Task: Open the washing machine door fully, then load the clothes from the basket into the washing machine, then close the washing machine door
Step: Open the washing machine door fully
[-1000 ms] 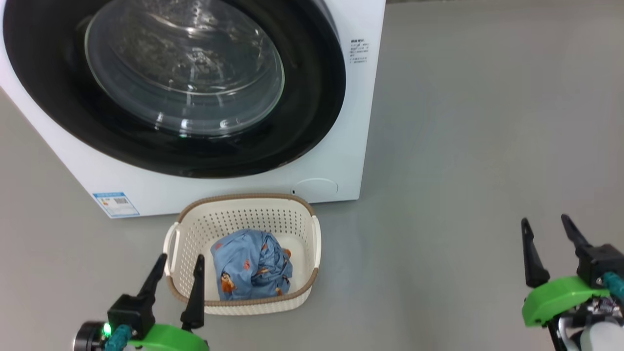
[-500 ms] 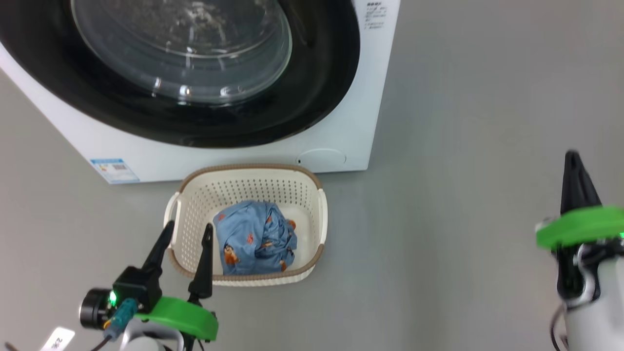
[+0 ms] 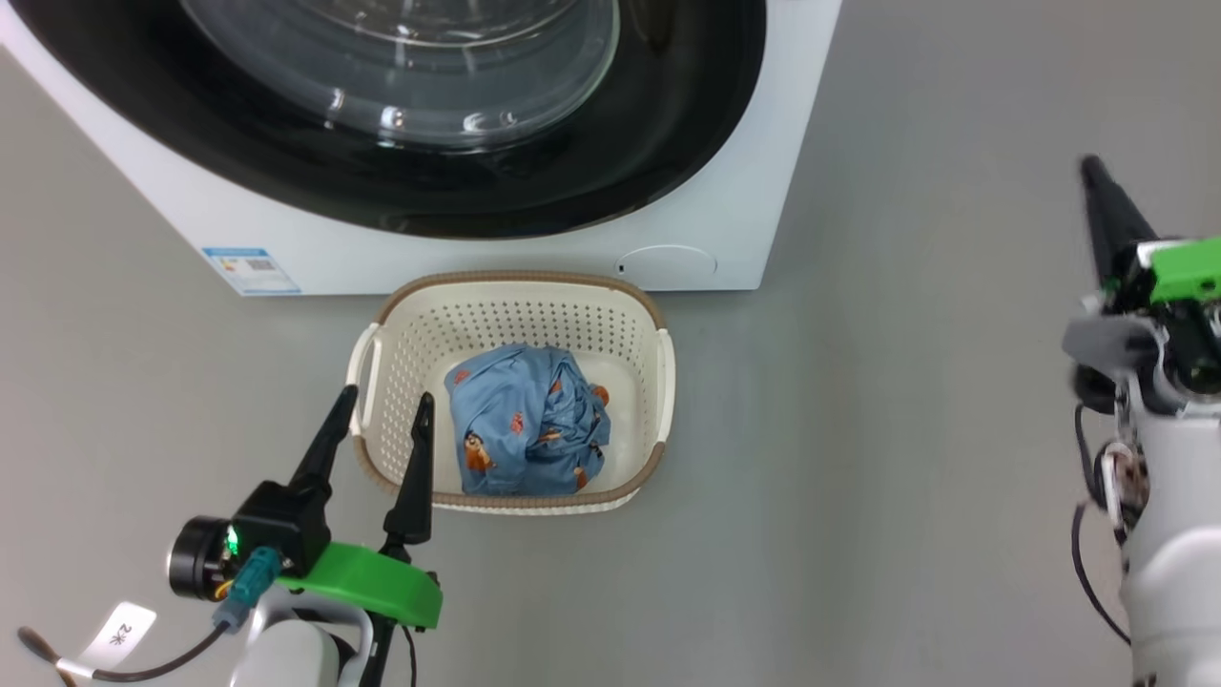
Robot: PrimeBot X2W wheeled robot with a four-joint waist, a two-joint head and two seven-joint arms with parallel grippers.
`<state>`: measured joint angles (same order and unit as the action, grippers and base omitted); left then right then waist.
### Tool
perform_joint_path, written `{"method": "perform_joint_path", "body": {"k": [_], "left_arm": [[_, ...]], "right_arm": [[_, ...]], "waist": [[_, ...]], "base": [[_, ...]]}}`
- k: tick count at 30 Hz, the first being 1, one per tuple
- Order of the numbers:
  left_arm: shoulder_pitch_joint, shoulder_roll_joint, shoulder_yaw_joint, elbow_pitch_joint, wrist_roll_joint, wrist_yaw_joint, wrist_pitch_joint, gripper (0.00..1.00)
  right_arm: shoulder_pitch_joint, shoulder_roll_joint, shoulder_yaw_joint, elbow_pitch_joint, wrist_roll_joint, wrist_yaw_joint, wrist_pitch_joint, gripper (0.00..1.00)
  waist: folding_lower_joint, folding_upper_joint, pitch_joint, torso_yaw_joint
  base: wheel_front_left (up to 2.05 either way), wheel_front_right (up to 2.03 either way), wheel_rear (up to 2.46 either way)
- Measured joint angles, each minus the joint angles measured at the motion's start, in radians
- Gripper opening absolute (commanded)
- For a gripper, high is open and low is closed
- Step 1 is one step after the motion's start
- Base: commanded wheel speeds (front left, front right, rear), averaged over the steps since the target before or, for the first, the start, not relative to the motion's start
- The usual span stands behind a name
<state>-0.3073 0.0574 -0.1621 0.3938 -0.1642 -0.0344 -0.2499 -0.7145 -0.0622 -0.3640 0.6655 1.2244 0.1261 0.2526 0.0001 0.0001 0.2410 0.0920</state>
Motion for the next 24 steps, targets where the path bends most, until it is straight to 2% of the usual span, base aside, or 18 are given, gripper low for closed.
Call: {"method": "perform_joint_path", "body": {"k": [4,9,14,24], "left_arm": [[-0.001,-0.004,-0.001,0.000,0.000,-0.001,-0.001,1.00],[-0.020,-0.008,-0.010,0.000,0.009,-0.007,-0.001,1.00],[-0.040,-0.012,-0.025,0.000,0.011,-0.011,-0.001,1.00],[-0.063,-0.016,-0.049,0.000,0.010,-0.018,-0.001,1.00]], "right_arm": [[-0.086,0.001,-0.005,0.093,0.091,0.000,0.143,0.00],[-0.196,-0.007,0.001,0.155,0.113,0.000,0.228,0.00],[-0.298,-0.013,0.003,0.221,0.137,0.000,0.266,0.00],[-0.513,-0.039,-0.006,0.393,0.145,0.000,0.265,0.00]], "waist": [[-0.0001,0.0000,0.014,0.013],[-0.0001,0.0000,0.033,0.032],[-0.0001,0.0000,0.047,0.056],[-0.0001,0.0000,0.085,0.110]], "base": [[0.00,0.00,0.00],[0.00,0.00,0.00],[0.00,0.00,0.00],[0.00,0.00,0.00]]}}
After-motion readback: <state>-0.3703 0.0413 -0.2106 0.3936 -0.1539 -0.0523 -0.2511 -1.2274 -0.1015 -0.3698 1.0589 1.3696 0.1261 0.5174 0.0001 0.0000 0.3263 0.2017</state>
